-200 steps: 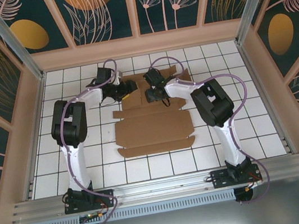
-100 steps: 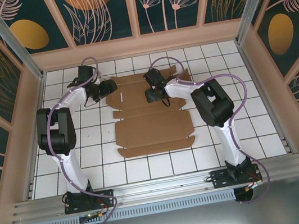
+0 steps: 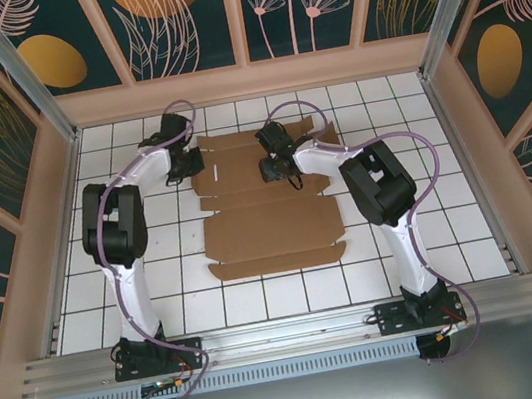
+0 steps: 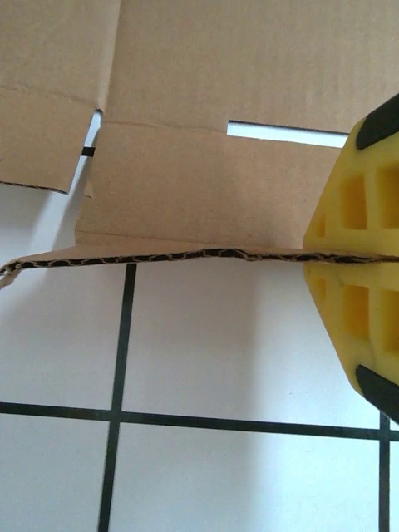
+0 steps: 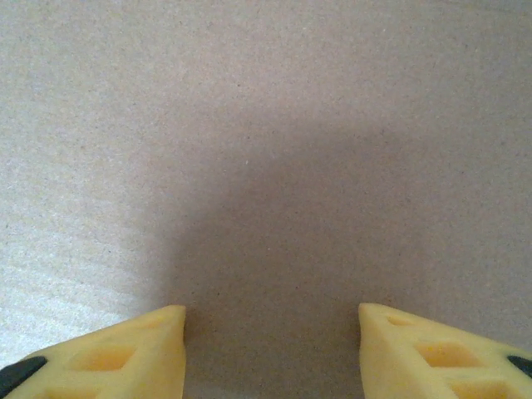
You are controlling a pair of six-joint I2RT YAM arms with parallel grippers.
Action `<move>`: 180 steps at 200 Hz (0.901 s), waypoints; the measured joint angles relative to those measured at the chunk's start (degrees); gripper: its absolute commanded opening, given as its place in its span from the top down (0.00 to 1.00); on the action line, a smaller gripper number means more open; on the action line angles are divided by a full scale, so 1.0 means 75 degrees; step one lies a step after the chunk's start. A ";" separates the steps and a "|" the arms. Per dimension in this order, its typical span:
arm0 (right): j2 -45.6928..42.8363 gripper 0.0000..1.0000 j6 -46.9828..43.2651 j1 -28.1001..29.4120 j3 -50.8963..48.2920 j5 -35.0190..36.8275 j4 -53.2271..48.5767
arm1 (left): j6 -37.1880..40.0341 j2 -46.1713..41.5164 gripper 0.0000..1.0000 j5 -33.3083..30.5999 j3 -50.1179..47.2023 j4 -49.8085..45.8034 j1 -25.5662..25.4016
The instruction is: Fold the paper box
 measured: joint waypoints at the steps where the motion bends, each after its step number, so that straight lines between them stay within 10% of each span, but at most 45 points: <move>1: 0.0000 0.48 0.0003 0.0000 0.0000 0.0003 0.0000 | 0.0006 0.0009 0.96 -0.0044 0.0020 -0.0015 -0.0017; 59: 0.0085 0.47 0.0023 0.0003 0.0134 0.0064 -0.0119 | 0.0280 0.1335 0.84 -0.2938 0.1443 -0.1174 -0.1075; 95: 0.0093 0.47 0.0020 0.0003 0.0160 0.0064 -0.0149 | 0.0131 0.1346 0.49 -0.3028 0.1478 -0.1192 -0.1338; 180: 0.0082 0.48 0.0020 -0.0003 0.0114 0.0038 -0.0087 | -0.1180 -0.3593 0.28 0.1486 -0.3182 0.2066 0.0242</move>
